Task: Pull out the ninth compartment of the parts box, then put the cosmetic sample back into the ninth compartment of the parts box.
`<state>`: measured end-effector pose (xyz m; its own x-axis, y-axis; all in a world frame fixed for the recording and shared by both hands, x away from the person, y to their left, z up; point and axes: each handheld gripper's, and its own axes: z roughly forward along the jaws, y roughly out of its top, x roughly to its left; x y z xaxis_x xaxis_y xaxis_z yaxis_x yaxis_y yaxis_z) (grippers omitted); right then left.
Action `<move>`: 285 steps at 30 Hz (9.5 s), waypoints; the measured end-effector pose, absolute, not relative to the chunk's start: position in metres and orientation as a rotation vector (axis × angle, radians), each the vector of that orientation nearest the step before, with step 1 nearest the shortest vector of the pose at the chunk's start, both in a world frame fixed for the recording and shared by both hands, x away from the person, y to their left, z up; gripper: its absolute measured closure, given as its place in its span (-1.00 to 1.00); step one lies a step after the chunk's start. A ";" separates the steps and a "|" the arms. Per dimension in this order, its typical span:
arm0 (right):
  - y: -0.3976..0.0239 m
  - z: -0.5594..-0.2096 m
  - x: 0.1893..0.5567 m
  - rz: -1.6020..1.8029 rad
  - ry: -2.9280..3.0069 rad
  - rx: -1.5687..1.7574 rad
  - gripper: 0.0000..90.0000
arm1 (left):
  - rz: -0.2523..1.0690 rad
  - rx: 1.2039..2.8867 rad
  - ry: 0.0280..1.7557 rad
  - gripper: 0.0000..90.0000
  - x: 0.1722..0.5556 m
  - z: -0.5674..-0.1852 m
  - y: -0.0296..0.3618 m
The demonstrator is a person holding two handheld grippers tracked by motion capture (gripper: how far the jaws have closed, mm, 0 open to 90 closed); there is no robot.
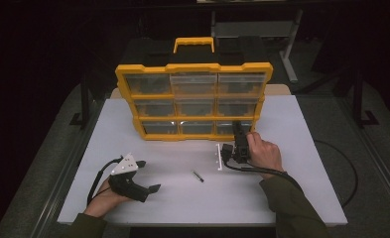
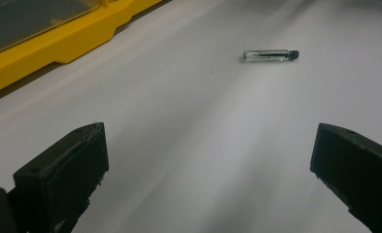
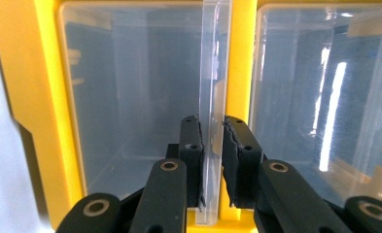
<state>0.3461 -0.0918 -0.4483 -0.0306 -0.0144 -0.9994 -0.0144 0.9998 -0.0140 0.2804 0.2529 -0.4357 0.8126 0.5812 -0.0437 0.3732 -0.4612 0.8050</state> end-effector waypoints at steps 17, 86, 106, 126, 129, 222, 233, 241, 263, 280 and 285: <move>-0.092 -0.449 0.341 0.017 1.617 0.002 0.73 | 0.298 2.110 0.701 -1.00 0.280 -0.436 0.253; -0.094 -0.442 0.304 0.021 1.673 -0.040 0.71 | 0.291 2.097 0.717 -1.00 0.280 -0.436 0.253; -0.094 -0.442 0.291 0.038 1.679 -0.052 0.71 | 0.291 2.098 0.714 -1.00 0.280 -0.436 0.253; -0.097 -0.441 0.279 0.054 1.686 -0.073 0.71 | 0.293 2.096 0.716 -1.00 0.280 -0.436 0.253; -0.097 -0.441 0.278 0.052 1.688 -0.083 0.70 | 0.293 2.098 0.715 -1.00 0.280 -0.436 0.253; -0.138 -0.458 0.247 0.099 1.649 -0.017 -0.62 | 0.304 2.092 0.717 -1.00 0.279 -0.435 0.254; -0.137 -0.459 0.248 0.110 1.651 -0.007 -0.78 | 0.309 2.092 0.717 -1.00 0.278 -0.435 0.254; -0.137 -0.460 0.248 0.134 1.640 0.021 -0.99 | 0.311 2.092 0.717 -1.00 0.278 -0.434 0.254; -0.138 -0.457 0.249 0.203 1.678 0.095 -1.00 | 0.312 2.091 0.718 -1.00 0.279 -0.435 0.255; -0.139 -0.454 0.250 0.281 1.703 0.228 -1.00 | 0.312 2.090 0.718 -1.00 0.278 -0.435 0.254; -0.140 -0.453 0.251 0.295 1.707 0.246 -1.00 | 0.312 2.091 0.718 -1.00 0.278 -0.435 0.254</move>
